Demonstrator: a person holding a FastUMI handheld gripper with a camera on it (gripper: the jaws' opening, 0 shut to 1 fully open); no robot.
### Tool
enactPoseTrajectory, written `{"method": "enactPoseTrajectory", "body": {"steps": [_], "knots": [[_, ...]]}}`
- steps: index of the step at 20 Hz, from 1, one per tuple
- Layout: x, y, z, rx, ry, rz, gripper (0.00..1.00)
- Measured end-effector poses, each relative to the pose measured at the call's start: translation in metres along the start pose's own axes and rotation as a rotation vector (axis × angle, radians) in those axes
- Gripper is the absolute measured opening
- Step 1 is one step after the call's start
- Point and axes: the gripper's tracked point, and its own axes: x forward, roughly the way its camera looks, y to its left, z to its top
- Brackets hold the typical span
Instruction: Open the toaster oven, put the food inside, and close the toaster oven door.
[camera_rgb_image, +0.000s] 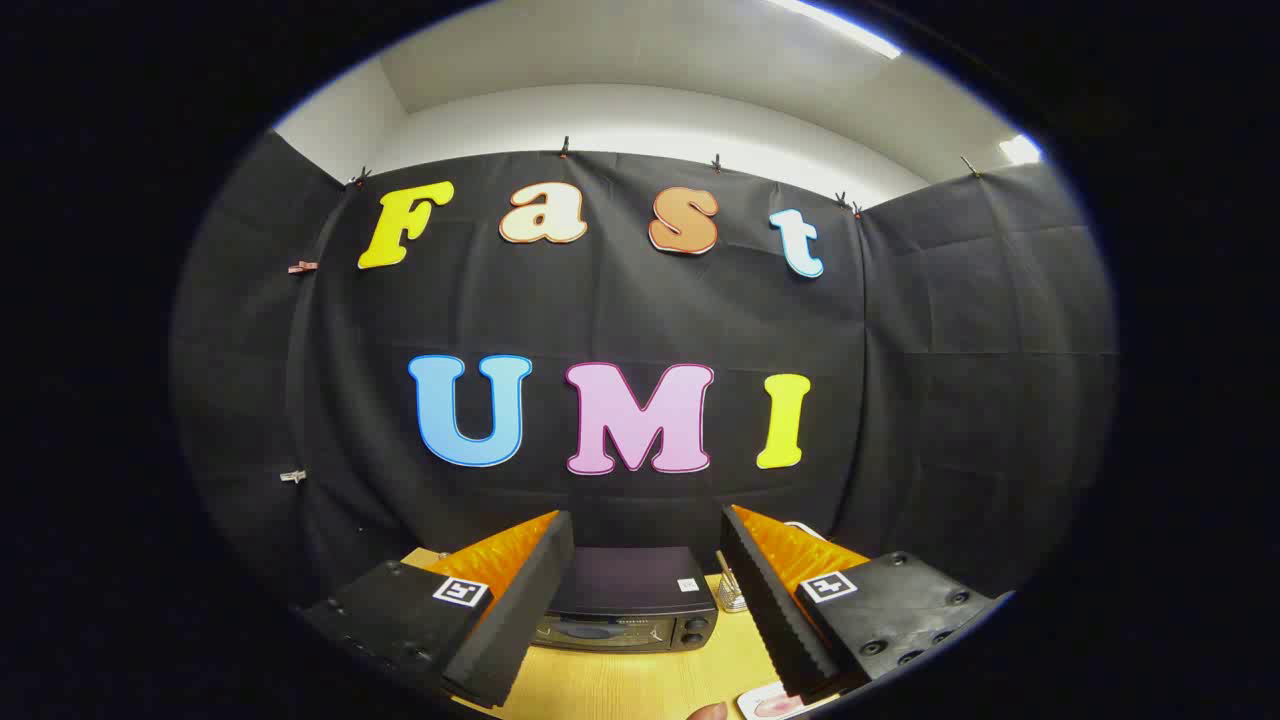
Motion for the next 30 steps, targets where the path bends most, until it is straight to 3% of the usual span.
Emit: {"method": "enactPoseTrajectory", "body": {"steps": [22,26,30], "knots": [[0.01,0.03,-0.025,0.0,0.062,0.022,0.97],[0.021,0.048,-0.052,0.002,0.118,0.055,0.97],[0.046,0.072,-0.109,0.065,0.222,0.091,0.97]]}}
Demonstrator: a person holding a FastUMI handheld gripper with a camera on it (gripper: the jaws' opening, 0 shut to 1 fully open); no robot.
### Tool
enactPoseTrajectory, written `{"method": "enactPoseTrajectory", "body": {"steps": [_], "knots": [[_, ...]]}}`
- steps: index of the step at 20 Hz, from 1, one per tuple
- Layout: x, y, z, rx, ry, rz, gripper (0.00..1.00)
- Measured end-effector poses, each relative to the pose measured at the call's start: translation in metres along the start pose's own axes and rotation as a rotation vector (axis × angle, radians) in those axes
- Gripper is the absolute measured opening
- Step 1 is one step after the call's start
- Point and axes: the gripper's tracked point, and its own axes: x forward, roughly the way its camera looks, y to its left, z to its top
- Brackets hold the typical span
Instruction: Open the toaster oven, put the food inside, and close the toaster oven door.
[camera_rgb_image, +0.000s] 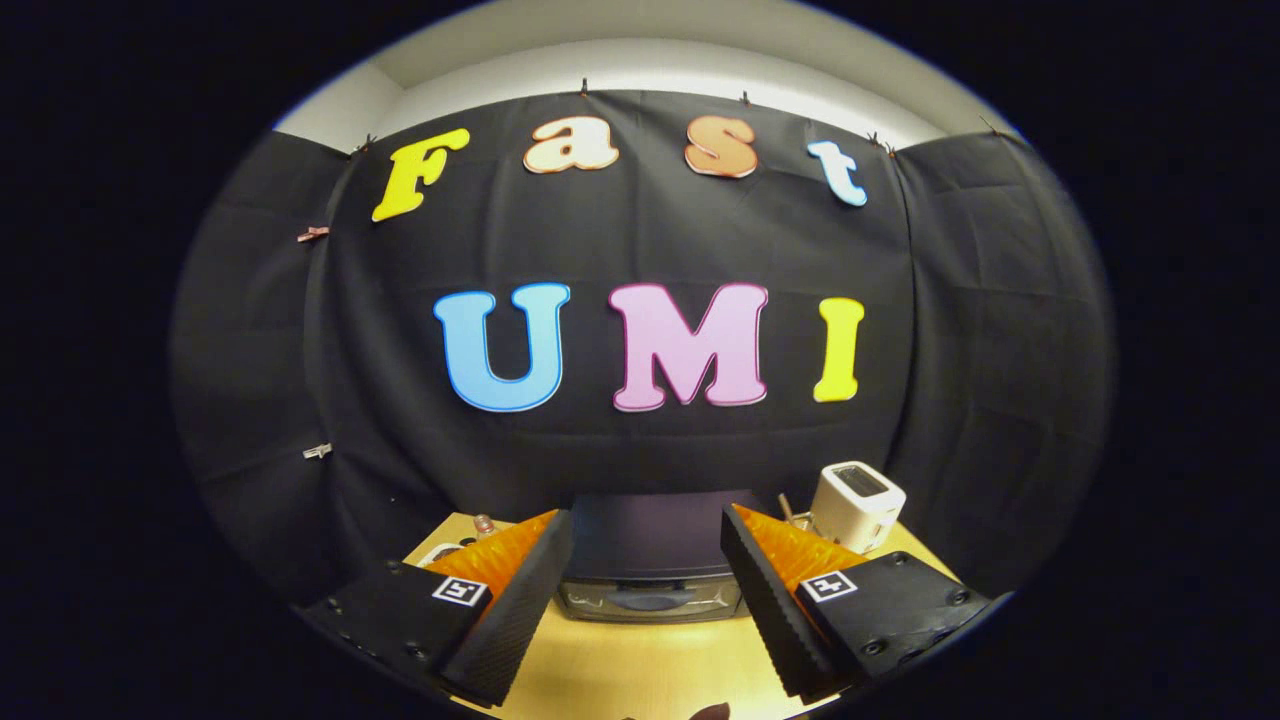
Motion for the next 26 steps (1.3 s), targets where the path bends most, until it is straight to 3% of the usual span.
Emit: {"method": "enactPoseTrajectory", "body": {"steps": [5,10,20,23,26], "knots": [[0.057,0.013,-0.081,0.022,0.164,0.008,0.98],[0.108,0.004,-0.155,0.004,0.315,-0.035,0.98],[0.16,-0.003,-0.203,-0.042,0.389,-0.096,0.99],[0.157,-0.001,-0.208,-0.053,0.4,-0.082,0.97],[0.14,-0.006,-0.223,-0.162,0.432,-0.072,0.98]]}}
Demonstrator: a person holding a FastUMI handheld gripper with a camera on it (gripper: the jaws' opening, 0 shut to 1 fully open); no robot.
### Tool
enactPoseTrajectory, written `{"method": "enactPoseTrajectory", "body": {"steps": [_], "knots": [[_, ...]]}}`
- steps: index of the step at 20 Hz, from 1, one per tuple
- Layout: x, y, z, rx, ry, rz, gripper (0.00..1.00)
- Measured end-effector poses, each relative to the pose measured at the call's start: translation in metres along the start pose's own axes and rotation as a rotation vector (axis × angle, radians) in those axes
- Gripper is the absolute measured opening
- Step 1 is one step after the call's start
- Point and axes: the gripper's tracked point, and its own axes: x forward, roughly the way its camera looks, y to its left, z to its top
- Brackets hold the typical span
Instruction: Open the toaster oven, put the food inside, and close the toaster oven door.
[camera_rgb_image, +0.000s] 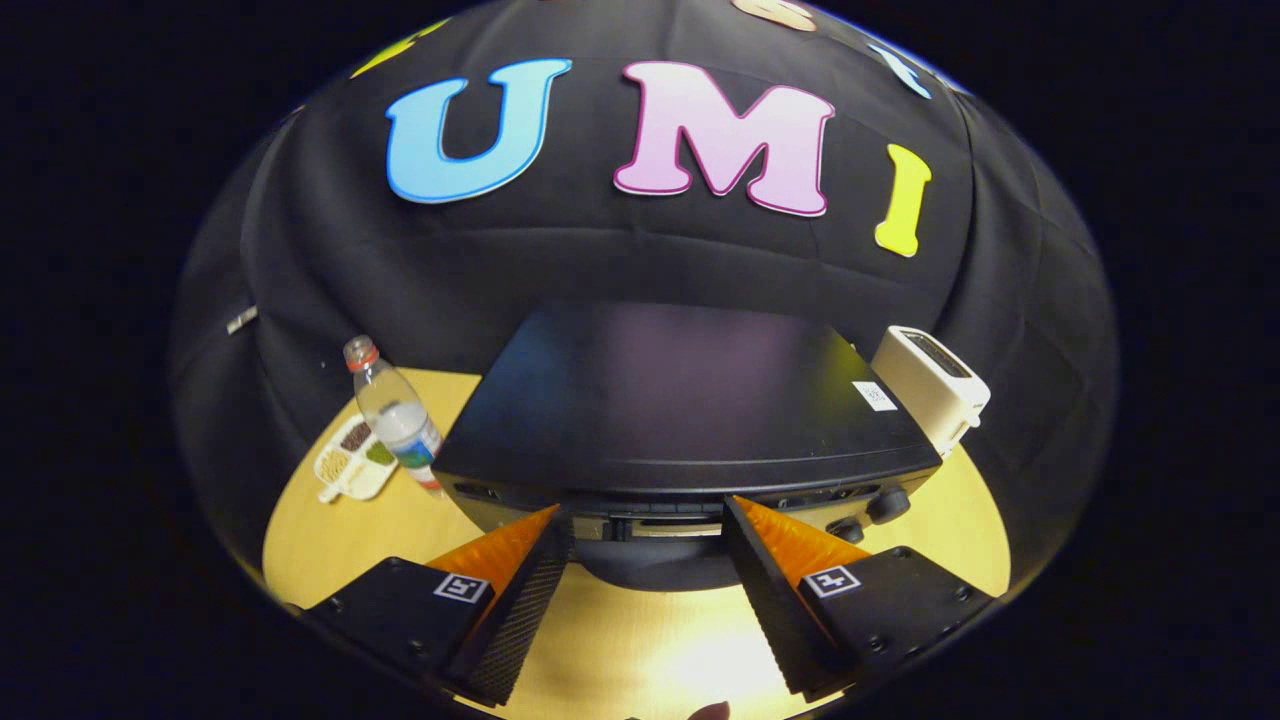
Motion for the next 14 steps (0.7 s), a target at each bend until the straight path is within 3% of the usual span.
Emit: {"method": "enactPoseTrajectory", "body": {"steps": [8,14], "knots": [[-0.037,0.002,-0.054,0.119,0.007,0.023,0.99],[-0.05,0.004,-0.123,0.235,0.152,0.045,0.98]]}}
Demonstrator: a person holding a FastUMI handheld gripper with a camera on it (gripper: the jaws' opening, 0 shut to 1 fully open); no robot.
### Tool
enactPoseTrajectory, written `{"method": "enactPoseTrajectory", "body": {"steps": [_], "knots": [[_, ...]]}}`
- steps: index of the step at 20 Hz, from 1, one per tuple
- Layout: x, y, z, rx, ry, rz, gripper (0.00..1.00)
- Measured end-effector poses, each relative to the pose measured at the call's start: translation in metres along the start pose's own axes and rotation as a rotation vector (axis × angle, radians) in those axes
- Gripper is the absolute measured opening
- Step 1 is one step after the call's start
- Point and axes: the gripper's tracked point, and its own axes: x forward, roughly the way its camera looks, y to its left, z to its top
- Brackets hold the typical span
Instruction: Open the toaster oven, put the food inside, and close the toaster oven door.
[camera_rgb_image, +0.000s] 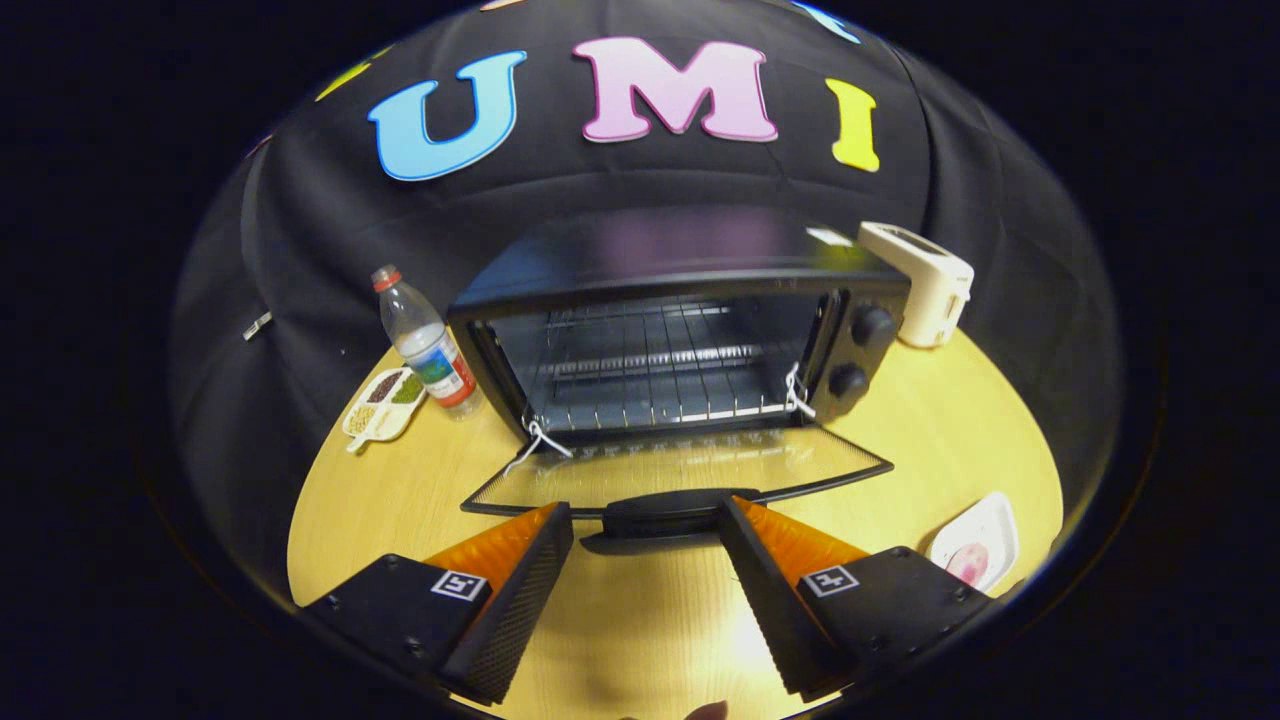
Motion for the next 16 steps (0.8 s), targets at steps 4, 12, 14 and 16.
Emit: {"method": "enactPoseTrajectory", "body": {"steps": [4,12,14,16], "knots": [[-0.003,-0.016,-0.044,0.043,0.082,-0.014,0.97],[-0.052,-0.044,-0.026,-0.078,0.033,0.049,0.97],[-0.071,-0.065,-0.016,-0.097,0.033,0.06,0.97],[-0.09,-0.096,-0.01,-0.108,0.06,0.073,0.99]]}}
